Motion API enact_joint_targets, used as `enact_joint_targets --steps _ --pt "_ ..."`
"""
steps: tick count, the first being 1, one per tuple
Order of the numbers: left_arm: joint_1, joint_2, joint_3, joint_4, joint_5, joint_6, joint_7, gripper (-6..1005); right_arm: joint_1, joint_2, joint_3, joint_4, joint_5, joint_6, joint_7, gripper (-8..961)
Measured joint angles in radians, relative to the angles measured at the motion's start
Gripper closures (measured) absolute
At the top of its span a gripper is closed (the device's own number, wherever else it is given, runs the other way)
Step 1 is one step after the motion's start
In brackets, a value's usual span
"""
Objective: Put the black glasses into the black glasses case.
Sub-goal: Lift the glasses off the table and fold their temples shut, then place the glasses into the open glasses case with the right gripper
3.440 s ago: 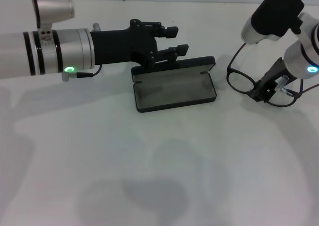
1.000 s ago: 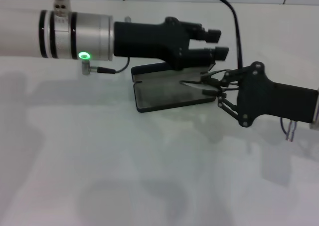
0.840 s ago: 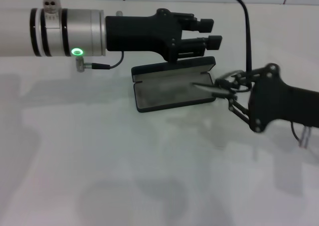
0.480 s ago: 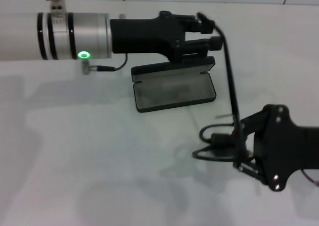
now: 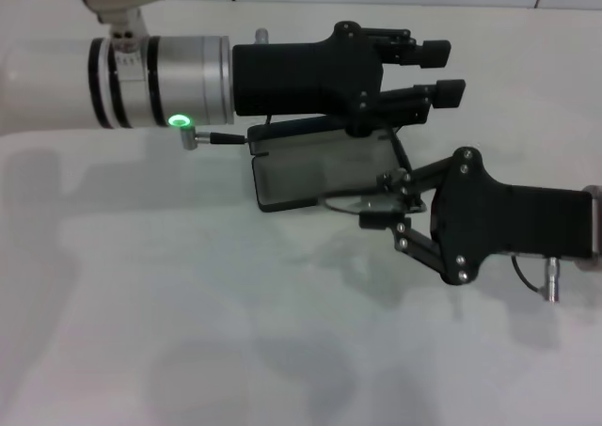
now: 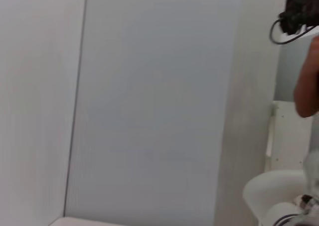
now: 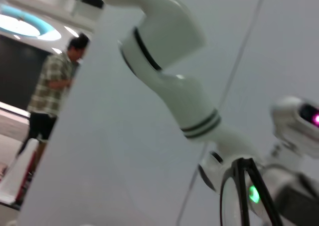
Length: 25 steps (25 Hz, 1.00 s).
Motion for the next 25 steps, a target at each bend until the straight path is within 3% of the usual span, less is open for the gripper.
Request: enact_joint_targets --steps 19,25 --pt "0.001 0.002 0.002 -0.007 0.03 0.027 0.029 529 -0.02 -0.005 0.016 0.0 0.05 0.043 0.01 846" --pt "0.052 0.004 0.0 -0.055 -0.115 0.003 0.03 529 -0.043 -0.011 0.013 -0.037 0.042 0.134 0.009 846"
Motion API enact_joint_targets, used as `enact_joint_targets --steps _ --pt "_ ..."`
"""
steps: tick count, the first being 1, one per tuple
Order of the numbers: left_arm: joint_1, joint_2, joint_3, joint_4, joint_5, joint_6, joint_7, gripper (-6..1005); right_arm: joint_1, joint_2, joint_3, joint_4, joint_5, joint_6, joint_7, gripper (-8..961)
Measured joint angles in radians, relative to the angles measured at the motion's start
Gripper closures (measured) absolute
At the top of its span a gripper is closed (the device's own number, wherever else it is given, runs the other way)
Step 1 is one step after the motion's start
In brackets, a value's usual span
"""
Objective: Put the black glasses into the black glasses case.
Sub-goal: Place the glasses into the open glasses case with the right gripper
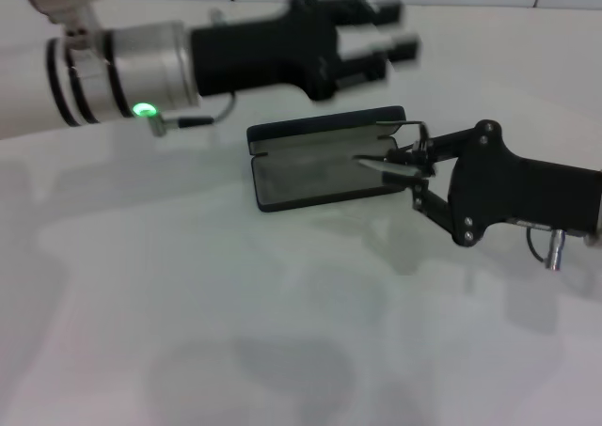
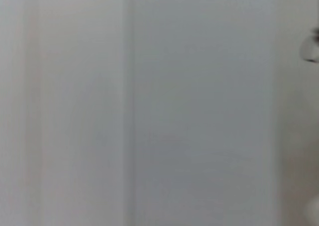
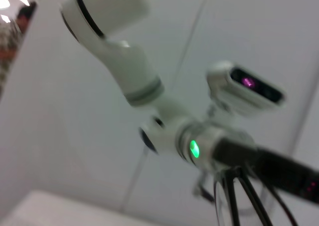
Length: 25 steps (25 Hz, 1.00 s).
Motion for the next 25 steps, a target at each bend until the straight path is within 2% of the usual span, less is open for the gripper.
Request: enact_joint_targets --steps 3,8,12,15,21,25 --pt "0.052 0.001 0.0 -0.017 -0.131 -0.049 0.001 529 -0.039 0.01 -0.037 -0.108 -0.016 0.158 0.011 846" --pt "0.082 0.008 0.0 -0.017 -0.196 -0.071 -0.005 530 -0.124 0.014 -0.3 -0.397 -0.025 0.601 0.137 845" --pt "0.09 0.011 0.0 -0.017 -0.2 -0.076 -0.009 530 -0.129 0.016 -0.471 -0.484 -0.022 0.854 0.158 846" --pt "0.086 0.011 0.0 -0.017 -0.2 -0.082 -0.01 530 -0.116 0.016 -0.554 -0.506 -0.019 0.981 0.178 846" --pt "0.072 0.005 0.0 -0.016 -0.201 -0.104 -0.005 530 -0.078 0.015 -0.696 -0.515 0.005 1.141 0.205 845" --pt "0.063 0.003 0.001 -0.013 -0.194 -0.115 -0.004 530 -0.054 0.015 -0.739 -0.506 0.059 1.211 0.21 845"
